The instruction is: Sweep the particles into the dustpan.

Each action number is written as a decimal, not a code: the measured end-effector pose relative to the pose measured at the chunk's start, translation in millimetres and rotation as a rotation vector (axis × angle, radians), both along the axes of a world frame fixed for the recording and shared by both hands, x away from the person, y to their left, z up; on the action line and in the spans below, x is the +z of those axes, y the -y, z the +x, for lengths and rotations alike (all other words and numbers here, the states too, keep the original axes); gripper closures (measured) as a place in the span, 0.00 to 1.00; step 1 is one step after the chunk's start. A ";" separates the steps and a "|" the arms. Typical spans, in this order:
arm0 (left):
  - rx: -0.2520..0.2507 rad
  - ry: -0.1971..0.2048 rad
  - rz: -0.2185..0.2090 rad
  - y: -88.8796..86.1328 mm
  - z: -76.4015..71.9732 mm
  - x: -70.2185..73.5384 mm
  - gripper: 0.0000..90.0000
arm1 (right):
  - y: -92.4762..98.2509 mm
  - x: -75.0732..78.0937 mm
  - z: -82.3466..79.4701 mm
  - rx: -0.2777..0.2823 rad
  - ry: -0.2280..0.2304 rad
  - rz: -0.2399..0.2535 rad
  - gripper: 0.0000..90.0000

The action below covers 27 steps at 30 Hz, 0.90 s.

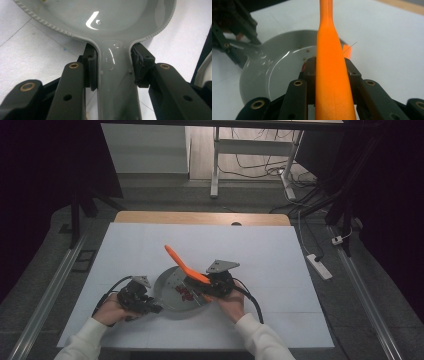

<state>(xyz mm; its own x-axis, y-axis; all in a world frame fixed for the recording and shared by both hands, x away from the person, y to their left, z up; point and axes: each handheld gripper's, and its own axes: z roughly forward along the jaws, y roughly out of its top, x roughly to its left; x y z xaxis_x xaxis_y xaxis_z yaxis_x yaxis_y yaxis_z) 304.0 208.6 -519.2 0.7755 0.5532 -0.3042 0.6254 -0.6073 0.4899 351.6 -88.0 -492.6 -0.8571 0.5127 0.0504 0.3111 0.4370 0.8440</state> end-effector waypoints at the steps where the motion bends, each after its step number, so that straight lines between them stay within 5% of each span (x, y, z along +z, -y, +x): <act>1: 0.000 0.000 0.000 0.0 0.0 0.0 0.68 | 4.5 3.7 1.3 -0.025 0.019 0.005 0.78; 7: -0.001 -0.001 0.001 0.1 0.3 -0.3 0.68 | 24.4 12.1 10.6 -0.109 0.036 0.019 0.78; 27: -0.001 0.000 0.001 0.1 0.0 -0.2 0.68 | 67.4 13.4 23.6 -0.232 0.034 -0.002 0.78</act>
<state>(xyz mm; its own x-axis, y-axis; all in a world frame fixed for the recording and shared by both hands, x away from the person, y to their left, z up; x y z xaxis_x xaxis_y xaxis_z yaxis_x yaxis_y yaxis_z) 304.0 208.5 -519.3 0.7761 0.5524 -0.3041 0.6248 -0.6086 0.4891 375.1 -155.4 -479.1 -0.7174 0.6962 0.0228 0.3750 0.3584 0.8549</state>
